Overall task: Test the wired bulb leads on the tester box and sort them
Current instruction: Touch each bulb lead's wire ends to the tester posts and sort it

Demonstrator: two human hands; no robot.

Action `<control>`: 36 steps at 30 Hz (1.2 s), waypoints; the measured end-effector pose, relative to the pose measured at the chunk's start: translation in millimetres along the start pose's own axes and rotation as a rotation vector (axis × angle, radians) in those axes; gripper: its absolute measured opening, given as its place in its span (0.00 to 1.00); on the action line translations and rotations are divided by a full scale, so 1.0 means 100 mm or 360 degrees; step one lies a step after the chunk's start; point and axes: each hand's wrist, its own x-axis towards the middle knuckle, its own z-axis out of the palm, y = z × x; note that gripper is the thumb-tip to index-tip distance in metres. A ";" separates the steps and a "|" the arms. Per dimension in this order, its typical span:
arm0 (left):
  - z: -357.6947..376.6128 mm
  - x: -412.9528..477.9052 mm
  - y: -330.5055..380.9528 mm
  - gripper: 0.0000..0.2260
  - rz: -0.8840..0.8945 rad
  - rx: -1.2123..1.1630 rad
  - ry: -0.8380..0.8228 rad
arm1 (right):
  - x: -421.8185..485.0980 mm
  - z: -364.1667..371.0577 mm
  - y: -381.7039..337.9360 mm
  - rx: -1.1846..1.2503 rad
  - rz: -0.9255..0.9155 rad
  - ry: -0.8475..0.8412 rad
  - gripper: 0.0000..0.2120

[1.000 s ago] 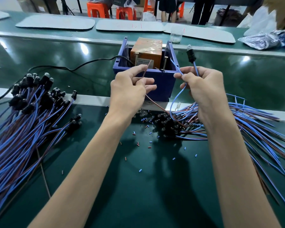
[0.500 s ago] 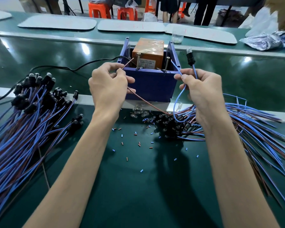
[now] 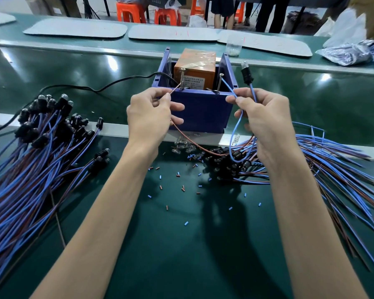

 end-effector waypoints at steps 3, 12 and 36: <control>0.00 0.00 -0.01 0.09 -0.0003 -0.0003 0.0001 | 0.00 0.00 0.00 0.0006 -0.0001 -0.0018 0.09; 0.01 0.03 -0.02 0.13 -0.0014 0.0025 0.0074 | -0.01 -0.03 -0.02 0.0009 0.0005 -0.0041 0.11; 0.02 0.02 0.00 0.11 -0.0033 0.0029 0.0099 | -0.01 -0.06 -0.05 -0.0024 0.0061 0.0016 0.10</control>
